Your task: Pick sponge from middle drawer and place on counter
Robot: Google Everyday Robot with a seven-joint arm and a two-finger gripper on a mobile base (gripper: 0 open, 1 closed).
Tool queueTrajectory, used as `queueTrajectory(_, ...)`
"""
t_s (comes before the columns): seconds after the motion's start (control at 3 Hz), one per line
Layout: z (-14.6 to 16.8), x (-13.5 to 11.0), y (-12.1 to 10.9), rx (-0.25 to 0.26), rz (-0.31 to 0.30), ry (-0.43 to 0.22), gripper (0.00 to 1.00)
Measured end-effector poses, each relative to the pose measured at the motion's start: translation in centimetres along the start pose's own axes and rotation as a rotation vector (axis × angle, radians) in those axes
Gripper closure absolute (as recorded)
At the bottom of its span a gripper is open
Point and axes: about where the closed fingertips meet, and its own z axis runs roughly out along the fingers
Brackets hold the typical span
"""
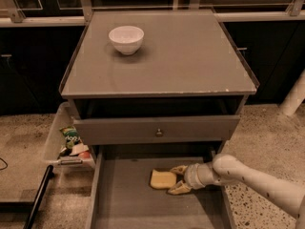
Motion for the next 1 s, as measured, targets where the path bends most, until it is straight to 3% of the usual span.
queueTrajectory(0.67,0.01,0.00,0.00,0.000,0.000,0.000,0.89)
queueTrajectory(1.0,0.01,-0.01,0.01,0.000,0.000,0.000,1.00)
